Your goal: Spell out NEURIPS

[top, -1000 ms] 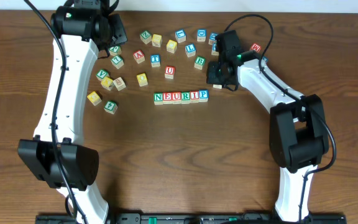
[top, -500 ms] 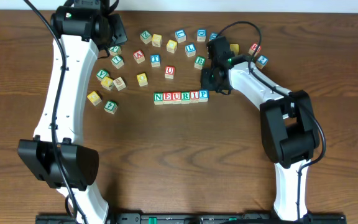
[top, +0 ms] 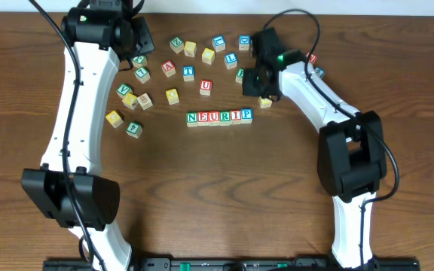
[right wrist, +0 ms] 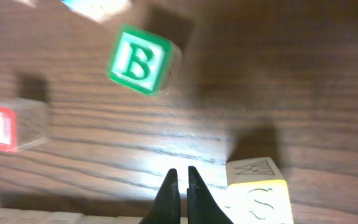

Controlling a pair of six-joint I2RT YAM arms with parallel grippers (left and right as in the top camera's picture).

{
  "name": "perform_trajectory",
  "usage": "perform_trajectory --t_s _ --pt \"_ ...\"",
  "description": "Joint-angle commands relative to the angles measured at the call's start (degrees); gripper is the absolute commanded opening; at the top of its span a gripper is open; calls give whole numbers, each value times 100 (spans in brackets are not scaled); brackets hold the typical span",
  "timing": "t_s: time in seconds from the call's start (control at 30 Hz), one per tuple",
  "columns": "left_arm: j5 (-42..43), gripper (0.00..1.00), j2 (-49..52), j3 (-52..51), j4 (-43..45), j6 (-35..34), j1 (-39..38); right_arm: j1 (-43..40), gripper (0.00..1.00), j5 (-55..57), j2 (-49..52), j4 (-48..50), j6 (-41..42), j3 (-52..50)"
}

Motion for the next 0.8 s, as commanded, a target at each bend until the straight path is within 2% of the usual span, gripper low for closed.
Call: perform_trajectory --t_s 0.0,0.13,0.27,0.43,0.77 --pt "-37 37 33 15 -11 57 4 -136 6 63 -4 -251 -76 361" --pt "-37 37 33 15 -9 57 4 -343 25 70 -4 -514 -275 420" --pt "-37 37 33 15 -9 57 4 -457 38 59 0 -643 -507 369" --pt "-37 37 33 15 -11 55 4 -450 42 -2 0 -640 -815 260" --pt "-37 37 33 15 -11 57 4 -306 41 -101 205 -651 -938 247"
